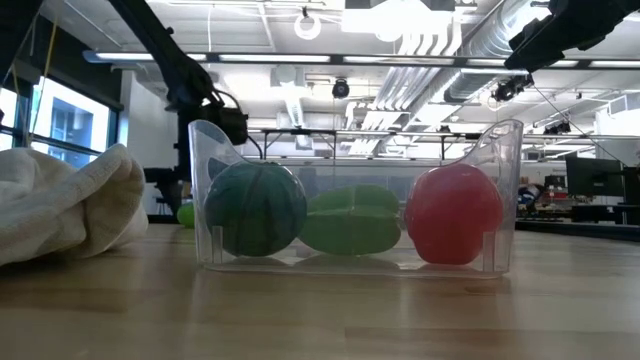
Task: Pick and placing Produce into tupperware
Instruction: Put the green melon into the transparent bin
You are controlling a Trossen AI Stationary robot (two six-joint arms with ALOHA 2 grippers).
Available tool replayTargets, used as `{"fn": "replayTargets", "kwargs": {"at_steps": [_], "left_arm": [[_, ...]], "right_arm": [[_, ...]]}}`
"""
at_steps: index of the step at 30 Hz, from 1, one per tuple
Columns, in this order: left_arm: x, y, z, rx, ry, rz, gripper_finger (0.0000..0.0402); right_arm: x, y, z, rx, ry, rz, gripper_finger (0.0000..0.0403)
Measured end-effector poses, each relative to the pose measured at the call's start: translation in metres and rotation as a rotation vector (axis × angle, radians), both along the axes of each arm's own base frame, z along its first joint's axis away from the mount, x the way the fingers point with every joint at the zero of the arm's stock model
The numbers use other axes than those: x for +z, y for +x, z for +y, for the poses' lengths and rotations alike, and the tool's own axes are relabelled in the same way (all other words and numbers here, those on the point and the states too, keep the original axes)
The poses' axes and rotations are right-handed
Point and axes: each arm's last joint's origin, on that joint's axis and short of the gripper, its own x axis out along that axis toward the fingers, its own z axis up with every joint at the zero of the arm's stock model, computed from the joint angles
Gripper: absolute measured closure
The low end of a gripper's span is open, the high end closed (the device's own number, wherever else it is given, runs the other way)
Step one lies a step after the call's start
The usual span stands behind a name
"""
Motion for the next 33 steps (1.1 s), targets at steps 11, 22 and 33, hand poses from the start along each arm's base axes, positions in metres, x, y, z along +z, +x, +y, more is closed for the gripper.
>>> {"fn": "replayTargets", "kwargs": {"at_steps": [11,22,33], "left_arm": [[-0.0092,-0.0002,0.0029,-0.024,-0.038,-0.013,0.0126],[-0.0086,0.0001,0.0055,-0.044,-0.002,0.008,0.0126],[-0.0086,0.0004,0.005,-0.053,-0.013,-0.002,0.0166]], "right_arm": [[0.0,0.0,0.0,0.0,0.0,0.0,0.0297],[0.0001,0.0,-0.0001,-0.001,0.0,-0.001,0.0297],[0.0,0.0,0.0,0.0,0.0,0.0,0.0297]]}}
